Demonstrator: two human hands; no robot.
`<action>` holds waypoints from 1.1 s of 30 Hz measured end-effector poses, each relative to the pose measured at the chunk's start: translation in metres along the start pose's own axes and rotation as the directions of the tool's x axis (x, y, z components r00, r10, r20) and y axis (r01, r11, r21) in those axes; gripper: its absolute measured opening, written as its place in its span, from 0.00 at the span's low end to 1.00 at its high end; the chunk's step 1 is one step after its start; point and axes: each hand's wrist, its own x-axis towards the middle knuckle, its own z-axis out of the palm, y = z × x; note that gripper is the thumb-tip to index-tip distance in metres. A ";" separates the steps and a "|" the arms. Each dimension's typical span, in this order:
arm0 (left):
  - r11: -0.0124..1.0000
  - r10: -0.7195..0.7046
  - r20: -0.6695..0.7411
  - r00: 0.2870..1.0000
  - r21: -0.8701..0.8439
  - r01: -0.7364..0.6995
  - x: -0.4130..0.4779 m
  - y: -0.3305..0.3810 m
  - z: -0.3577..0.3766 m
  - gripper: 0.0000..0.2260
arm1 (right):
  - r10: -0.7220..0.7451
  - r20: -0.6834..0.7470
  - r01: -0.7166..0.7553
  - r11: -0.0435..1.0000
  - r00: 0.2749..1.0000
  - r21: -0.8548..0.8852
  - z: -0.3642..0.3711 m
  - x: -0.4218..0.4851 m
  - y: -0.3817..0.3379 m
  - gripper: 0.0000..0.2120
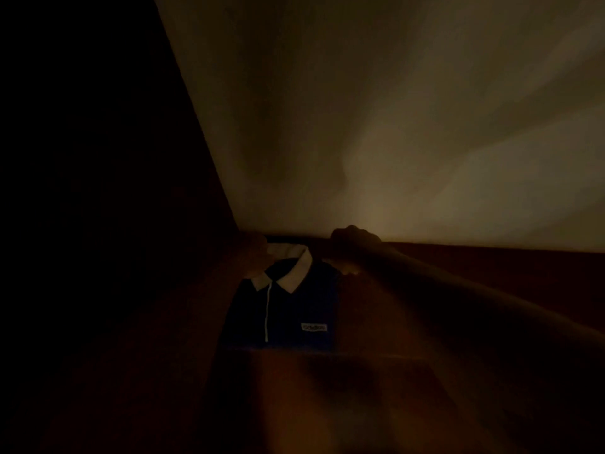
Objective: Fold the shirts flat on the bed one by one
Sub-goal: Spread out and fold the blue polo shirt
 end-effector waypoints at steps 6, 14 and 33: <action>0.992 -0.054 -0.061 0.997 0.109 0.060 -0.083 0.055 -0.053 0.12 | -0.061 -0.007 0.061 0.997 0.998 -0.052 -0.070 -0.075 0.006 0.15; 0.984 -0.177 -0.206 0.962 -0.010 0.179 -0.198 0.101 -0.069 0.07 | -0.218 -0.043 0.203 0.953 0.975 -0.224 -0.130 -0.183 0.005 0.14; 0.786 -0.598 -0.157 0.786 -0.307 0.536 -0.496 0.030 0.099 0.12 | -0.577 0.203 0.601 0.673 0.791 -0.432 -0.011 -0.376 -0.111 0.17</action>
